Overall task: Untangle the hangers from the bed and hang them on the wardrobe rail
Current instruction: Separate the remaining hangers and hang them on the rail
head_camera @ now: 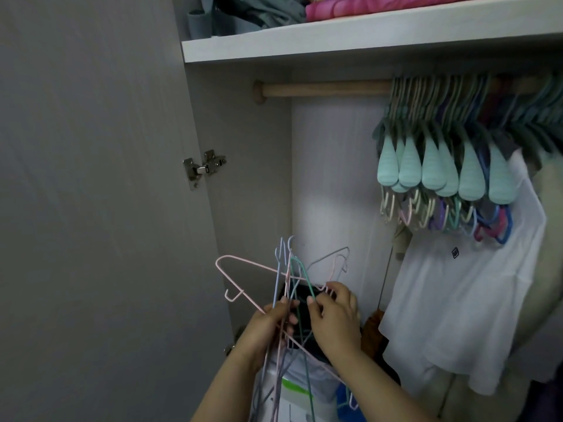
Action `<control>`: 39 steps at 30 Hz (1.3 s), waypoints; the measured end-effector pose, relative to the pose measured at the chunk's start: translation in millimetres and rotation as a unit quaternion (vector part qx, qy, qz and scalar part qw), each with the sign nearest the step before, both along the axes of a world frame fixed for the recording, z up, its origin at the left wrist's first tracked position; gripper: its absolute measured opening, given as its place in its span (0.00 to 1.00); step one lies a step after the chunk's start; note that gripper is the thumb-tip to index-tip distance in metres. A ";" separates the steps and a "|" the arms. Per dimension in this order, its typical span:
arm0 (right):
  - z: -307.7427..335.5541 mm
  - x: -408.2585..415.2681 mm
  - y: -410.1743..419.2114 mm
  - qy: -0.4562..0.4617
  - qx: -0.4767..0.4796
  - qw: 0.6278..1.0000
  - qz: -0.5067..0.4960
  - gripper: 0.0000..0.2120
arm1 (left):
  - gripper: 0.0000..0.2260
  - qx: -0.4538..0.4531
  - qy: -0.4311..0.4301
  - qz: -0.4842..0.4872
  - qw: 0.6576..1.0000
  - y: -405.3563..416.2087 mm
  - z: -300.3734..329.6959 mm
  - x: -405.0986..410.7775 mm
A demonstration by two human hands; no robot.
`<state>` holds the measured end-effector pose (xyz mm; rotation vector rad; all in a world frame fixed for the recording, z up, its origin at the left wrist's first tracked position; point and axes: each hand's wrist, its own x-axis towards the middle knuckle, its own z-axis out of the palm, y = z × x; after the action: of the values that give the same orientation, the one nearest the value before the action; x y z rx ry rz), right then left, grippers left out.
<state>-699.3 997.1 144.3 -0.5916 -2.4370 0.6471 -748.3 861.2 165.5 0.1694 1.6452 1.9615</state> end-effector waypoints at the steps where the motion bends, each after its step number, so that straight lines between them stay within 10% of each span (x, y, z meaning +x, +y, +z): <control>1: 3.5 -0.3 -0.8 0.010 0.018 1.000 0.008 0.13 | 0.13 0.008 0.001 0.004 1.000 1.7 -1.0 0.1; 7: 12.1 -1.0 -0.1 -0.118 -0.090 0.983 0.104 0.15 | 0.06 0.040 0.028 0.059 0.997 5.8 3.8 -1.7; 15: 11.9 10.7 -19.7 -0.048 -0.193 0.962 0.187 0.03 | 0.08 0.066 -0.015 0.063 0.996 0.3 11.9 -1.4; 21: 31.7 11.8 -37.2 -0.072 -0.298 0.920 0.245 0.13 | 0.16 0.131 -0.039 0.049 0.989 3.5 4.8 1.6; 25: 47.6 13.2 -33.8 -0.130 -0.067 0.961 0.236 0.09 | 0.06 0.145 -0.030 0.079 0.986 3.6 7.0 4.6; 28: 56.7 8.2 -13.7 0.105 -0.098 0.988 0.059 0.09 | 0.07 0.133 -0.034 0.088 0.987 0.8 8.2 2.1; 31: 58.2 -9.4 33.9 0.202 -0.330 0.919 -0.080 0.08 | 0.05 0.117 -0.027 0.077 0.990 -8.2 9.0 -3.0; 34: 58.9 -9.8 49.6 -0.033 -0.636 0.769 0.051 0.05 | 0.09 0.145 -0.044 0.051 0.987 -13.5 7.7 -6.5; 39: 55.0 -4.2 39.8 -0.250 -0.547 0.723 0.340 0.19 | 0.12 0.183 -0.070 0.004 0.981 -16.1 13.2 -3.6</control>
<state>-703.5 1036.9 199.3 -0.2234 -2.4705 2.6210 -751.9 845.0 178.7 0.1584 1.1884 2.2135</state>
